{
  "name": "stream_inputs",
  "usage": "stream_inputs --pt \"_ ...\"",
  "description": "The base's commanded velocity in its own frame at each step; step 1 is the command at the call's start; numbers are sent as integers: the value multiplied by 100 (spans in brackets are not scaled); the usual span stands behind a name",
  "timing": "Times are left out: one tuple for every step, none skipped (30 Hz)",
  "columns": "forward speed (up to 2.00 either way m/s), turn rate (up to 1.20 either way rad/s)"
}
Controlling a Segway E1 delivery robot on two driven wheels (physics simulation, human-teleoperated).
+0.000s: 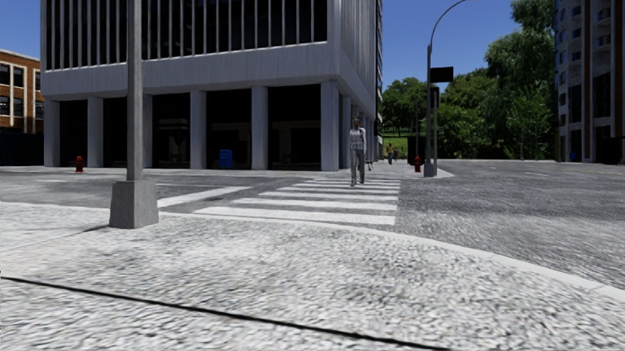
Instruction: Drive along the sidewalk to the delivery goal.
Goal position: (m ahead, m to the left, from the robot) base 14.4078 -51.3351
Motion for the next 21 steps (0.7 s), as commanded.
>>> stream_inputs --pt "200 0" --pt "200 0" --pt "197 0" --pt "196 -23" --pt "194 -99" --pt "194 -99" --pt "194 -120" --pt "193 -120" --pt "192 -118" --pt "192 -1" --pt "191 0" --pt "190 0" --pt "189 0" --pt "189 0" --pt "188 0" --pt "188 0" --pt "188 0" --pt "188 -9" --pt "188 -56" --pt "188 -97" --pt "188 -97"
